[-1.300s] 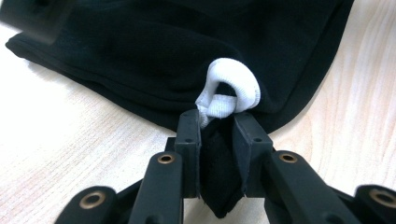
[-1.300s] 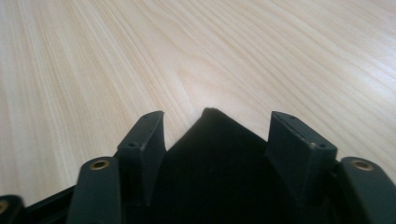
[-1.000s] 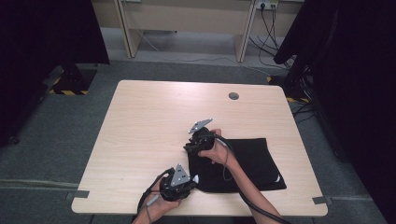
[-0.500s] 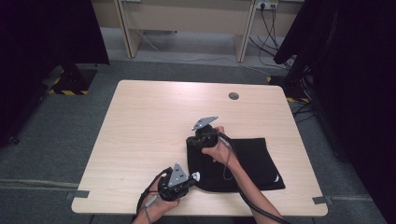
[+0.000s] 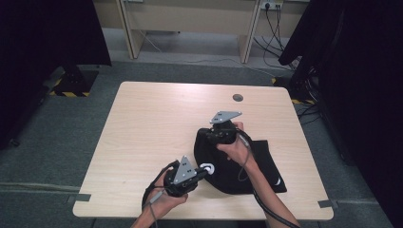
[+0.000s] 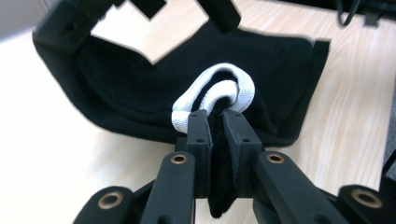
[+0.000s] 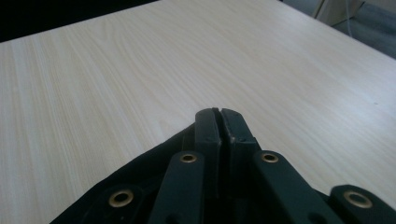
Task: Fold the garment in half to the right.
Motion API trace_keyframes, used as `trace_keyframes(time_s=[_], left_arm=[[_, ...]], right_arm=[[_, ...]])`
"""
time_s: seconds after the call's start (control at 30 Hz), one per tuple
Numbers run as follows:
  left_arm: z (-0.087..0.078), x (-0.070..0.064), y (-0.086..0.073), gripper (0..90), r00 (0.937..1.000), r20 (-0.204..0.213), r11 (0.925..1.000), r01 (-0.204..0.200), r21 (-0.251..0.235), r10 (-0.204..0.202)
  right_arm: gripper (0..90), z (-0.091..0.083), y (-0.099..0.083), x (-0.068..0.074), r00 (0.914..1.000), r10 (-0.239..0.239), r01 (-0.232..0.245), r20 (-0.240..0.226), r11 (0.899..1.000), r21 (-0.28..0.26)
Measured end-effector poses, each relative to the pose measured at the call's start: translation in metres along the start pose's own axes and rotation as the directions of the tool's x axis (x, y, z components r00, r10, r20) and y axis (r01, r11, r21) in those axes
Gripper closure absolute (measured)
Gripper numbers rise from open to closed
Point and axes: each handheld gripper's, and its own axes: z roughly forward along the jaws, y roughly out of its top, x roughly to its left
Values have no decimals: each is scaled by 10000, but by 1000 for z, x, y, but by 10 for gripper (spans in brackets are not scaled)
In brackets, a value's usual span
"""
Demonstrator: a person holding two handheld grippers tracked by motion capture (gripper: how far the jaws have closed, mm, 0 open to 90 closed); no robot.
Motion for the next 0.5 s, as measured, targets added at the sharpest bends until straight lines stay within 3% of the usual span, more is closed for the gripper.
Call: trace_keyframes(time_s=[0.23, 0.5], left_arm=[[19, -12, 31, 811, 9977, 343, 9982, -580, -157, 585], [53, -27, 47, 811, 9933, 879, 9971, -742, -189, 756]], right_arm=[[867, -32, -9, -16, 9987, 310, -290, 407, 9983, -500], [868, -64, -36, -37, 9925, 662, -605, 1026, 9965, -570]])
